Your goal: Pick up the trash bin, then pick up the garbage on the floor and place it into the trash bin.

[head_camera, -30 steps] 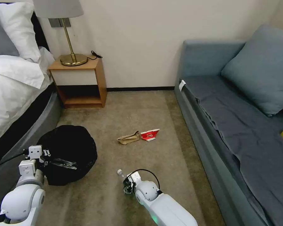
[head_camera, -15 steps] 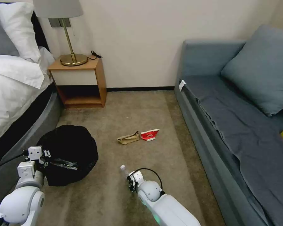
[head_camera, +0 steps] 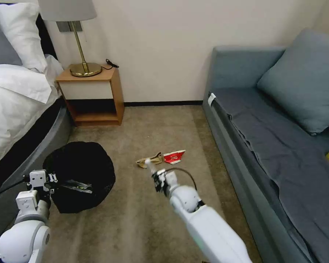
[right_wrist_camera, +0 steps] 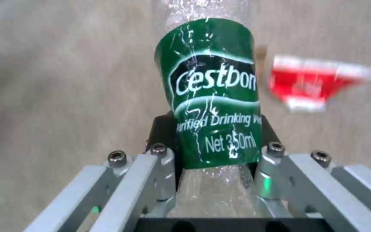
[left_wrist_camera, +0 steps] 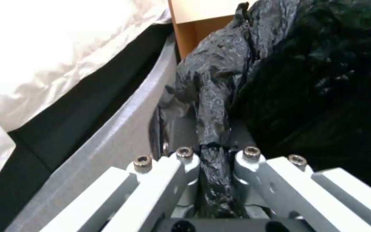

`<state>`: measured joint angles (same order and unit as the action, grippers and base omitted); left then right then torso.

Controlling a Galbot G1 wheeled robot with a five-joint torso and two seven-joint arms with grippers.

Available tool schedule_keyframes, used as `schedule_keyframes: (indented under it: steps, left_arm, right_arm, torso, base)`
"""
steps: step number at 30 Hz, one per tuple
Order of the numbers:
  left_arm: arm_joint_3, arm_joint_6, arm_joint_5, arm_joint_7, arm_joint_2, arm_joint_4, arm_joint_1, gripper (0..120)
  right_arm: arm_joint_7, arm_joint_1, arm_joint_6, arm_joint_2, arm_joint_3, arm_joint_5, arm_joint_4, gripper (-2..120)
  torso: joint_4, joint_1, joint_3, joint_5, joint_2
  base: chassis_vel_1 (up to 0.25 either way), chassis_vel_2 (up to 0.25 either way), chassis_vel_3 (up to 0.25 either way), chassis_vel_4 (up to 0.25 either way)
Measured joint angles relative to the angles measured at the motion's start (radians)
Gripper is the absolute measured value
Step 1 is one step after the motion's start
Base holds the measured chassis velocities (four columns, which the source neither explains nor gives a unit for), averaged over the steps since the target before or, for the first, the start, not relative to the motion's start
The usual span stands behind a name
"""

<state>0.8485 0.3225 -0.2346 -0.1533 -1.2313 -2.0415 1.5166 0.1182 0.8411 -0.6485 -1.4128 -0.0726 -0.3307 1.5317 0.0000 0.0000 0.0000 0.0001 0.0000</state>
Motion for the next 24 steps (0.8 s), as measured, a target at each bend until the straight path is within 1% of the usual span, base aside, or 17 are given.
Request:
schedule_keyframes:
  steps: [1, 2, 4, 6, 7, 10, 11, 13, 15, 18, 22, 24]
  left_arm:
    - [-0.004, -0.001, 0.009, 0.000, -0.009, -0.005, 0.003, 4]
    - [-0.004, -0.001, 0.009, 0.000, -0.009, -0.005, 0.003, 4]
    - [-0.009, -0.001, 0.016, 0.001, -0.017, -0.015, 0.007, 4]
    - [-0.017, 0.000, 0.024, 0.001, -0.026, -0.032, 0.009, 4]
    - [-0.017, 0.000, 0.024, 0.001, -0.026, -0.032, 0.009, 4]
    - [-0.036, 0.018, 0.029, 0.000, -0.043, -0.059, 0.008, 4]
    - [-0.036, 0.018, 0.029, 0.000, -0.043, -0.059, 0.008, 4]
    - [-0.046, 0.035, 0.013, -0.002, -0.052, -0.083, 0.011, 4]
    - [-0.050, 0.039, 0.009, -0.003, -0.055, -0.090, 0.013, 4]
    - [-0.063, 0.051, 0.003, -0.003, -0.072, -0.112, 0.018, 4]
    - [-0.068, 0.058, -0.004, -0.004, -0.082, -0.133, 0.026, 4]
    - [-0.072, 0.069, -0.018, -0.006, -0.087, -0.163, 0.037, 4]
  right_arm:
    - [-0.003, -0.025, -0.003, 0.020, 0.000, -0.056, 0.053, 22]
    - [-0.003, -0.025, -0.003, 0.020, 0.000, -0.056, 0.053, 22]
    - [-0.005, -0.048, -0.008, 0.039, -0.004, -0.125, 0.115, 22]
    - [-0.029, -0.067, -0.003, 0.055, -0.010, -0.216, 0.189, 22]
    - [-0.029, -0.067, -0.003, 0.055, -0.010, -0.216, 0.189, 22]
    - [-0.088, -0.076, 0.018, 0.080, -0.050, -0.416, 0.309, 22]
    - [-0.088, -0.076, 0.018, 0.080, -0.050, -0.416, 0.309, 22]
    - [-0.117, -0.075, 0.021, 0.088, -0.085, -0.476, 0.354, 22]
    - [-0.126, -0.073, 0.022, 0.089, -0.095, -0.482, 0.361, 22]
    - [-0.150, -0.061, 0.033, 0.070, -0.128, -0.485, 0.362, 22]
    - [-0.158, -0.047, 0.046, 0.044, -0.150, -0.457, 0.339, 22]
    - [-0.169, -0.038, 0.061, 0.031, -0.166, -0.423, 0.317, 22]
  torso:
    - [0.0000, 0.000, 0.000, 0.0000, 0.000]
    - [0.0000, 0.000, 0.000, 0.0000, 0.000]
    - [0.0000, 0.000, 0.000, -0.0001, 0.000]
    - [0.0000, 0.000, 0.000, 0.0000, 0.000]
    - [0.0000, 0.000, 0.000, 0.0000, 0.000]
    - [0.0000, 0.000, 0.000, -0.0001, 0.000]
    - [0.0000, 0.000, 0.000, -0.0001, 0.000]
    - [0.0000, 0.000, 0.000, 0.0000, 0.000]
    - [0.0000, 0.000, 0.000, 0.0000, 0.000]
    - [0.0000, 0.000, 0.000, -0.0001, 0.000]
    - [0.0000, 0.000, 0.000, -0.0001, 0.000]
    - [0.0001, 0.000, 0.000, -0.0001, 0.000]
  base:
    - [0.000, 0.000, 0.000, 0.000]
    - [0.000, 0.000, 0.000, 0.000]
    - [0.000, 0.000, 0.000, 0.000]
    - [0.000, 0.000, 0.000, 0.000]
    - [0.000, 0.000, 0.000, 0.000]
    - [0.000, 0.000, 0.000, 0.000]
    - [0.000, 0.000, 0.000, 0.000]
    - [0.000, 0.000, 0.000, 0.000]
    - [0.000, 0.000, 0.000, 0.000]
    - [0.000, 0.000, 0.000, 0.000]
    - [0.000, 0.000, 0.000, 0.000]
    - [0.000, 0.000, 0.000, 0.000]
